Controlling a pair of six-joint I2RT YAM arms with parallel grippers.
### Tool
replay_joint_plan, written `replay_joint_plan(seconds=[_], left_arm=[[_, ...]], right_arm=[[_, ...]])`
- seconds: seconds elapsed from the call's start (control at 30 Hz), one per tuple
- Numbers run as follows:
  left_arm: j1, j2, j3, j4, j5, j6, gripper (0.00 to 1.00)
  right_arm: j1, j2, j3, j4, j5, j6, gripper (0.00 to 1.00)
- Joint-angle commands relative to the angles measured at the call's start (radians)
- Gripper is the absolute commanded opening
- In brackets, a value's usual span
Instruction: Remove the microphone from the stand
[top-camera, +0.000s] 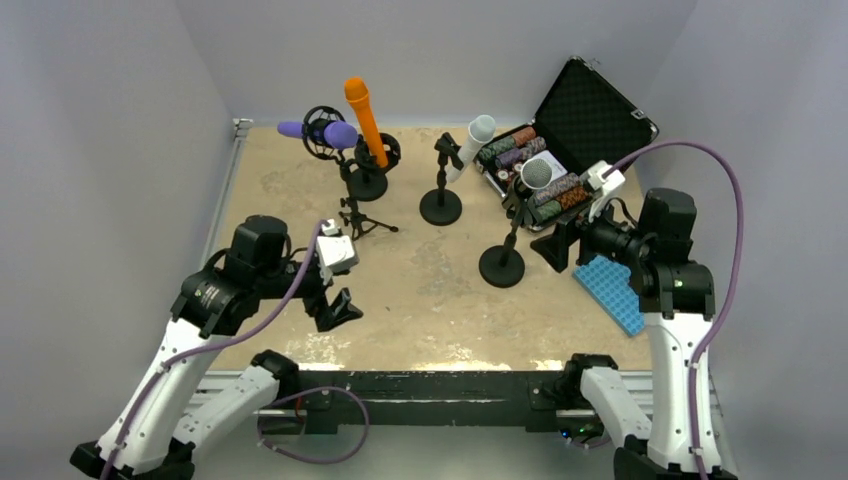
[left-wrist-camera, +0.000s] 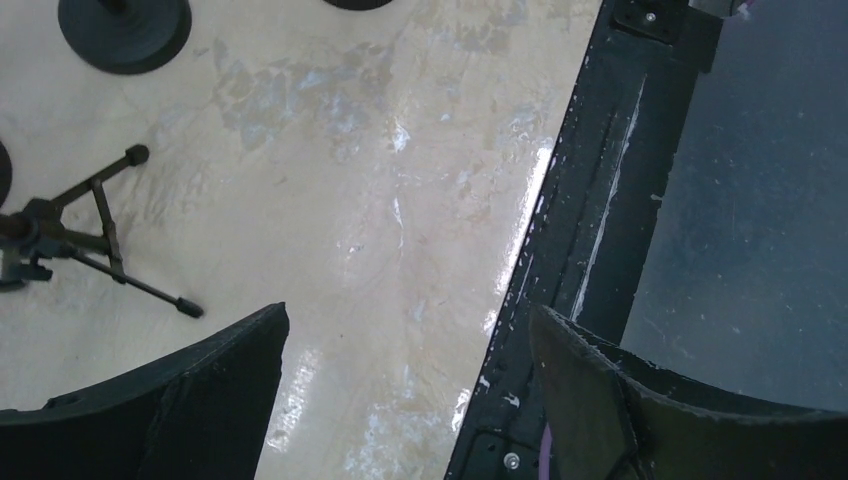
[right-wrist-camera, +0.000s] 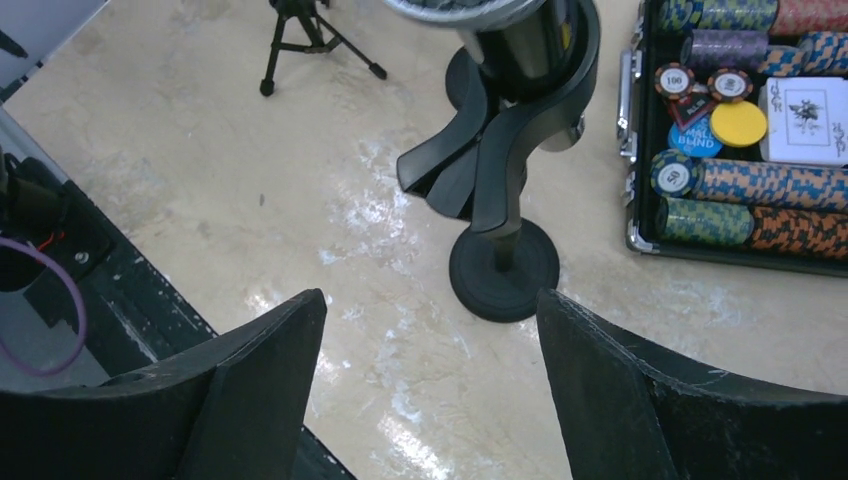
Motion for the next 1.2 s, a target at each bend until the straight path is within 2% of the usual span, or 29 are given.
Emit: replay_joint_plan(seconds=[0.0,0.27,0.43,0.57,0.73,0.83,0.9,1.0,1.1,1.17], left_arm=[[-0.104,0.058,0.078,0.12,-0.073,-0.029,0.95],[-0.312,0.224,0.199,0.324,-0.261,-0.133,1.0],[-0.416,0.351,0.274,0.424,-0.367,-0.201,1.0],[-0.427,0.478,0.334,0.497,-0.372,-0.264,1.0],[-0.443,0.587,0.367,0.677,-0.396,-0.3,1.0],[-0.462,0.648,0.4,0.767,-0.436,-0.318,1.0],[-0.483,0.691,0.43,0.805,-0.457,-0.341,0.99],[-0.518,0.751,0.48,0.825,-0.496,-0.392,0.99],[-0.544,0.803,0.517,0.838,-0.477,-0.43,0.99],[-0.568,0.824,0.525,0.852,-0.464,-0.437,0.99]], right_arm=[[0.013,0.039,0.037,0.109,0.051,0.066,0.81],[0.017,0.064,-0.044,0.243,-0.053,0.106,0.8],[0.039,0.058,-0.06,0.24,-0.131,0.13,0.77],[0.044,0.027,-0.077,0.206,-0.145,0.144,0.75],[0.044,0.029,-0.076,0.189,-0.206,0.194,0.75],[0.043,0.027,-0.02,0.139,-0.217,0.208,0.76],[0.042,0.024,0.07,0.054,-0.145,0.162,0.79],[-0.018,0.016,0.157,-0.002,-0.062,0.154,0.82],[-0.165,0.012,0.194,0.017,-0.213,0.232,0.82],[-0.205,0.011,0.219,0.037,-0.231,0.284,0.82]])
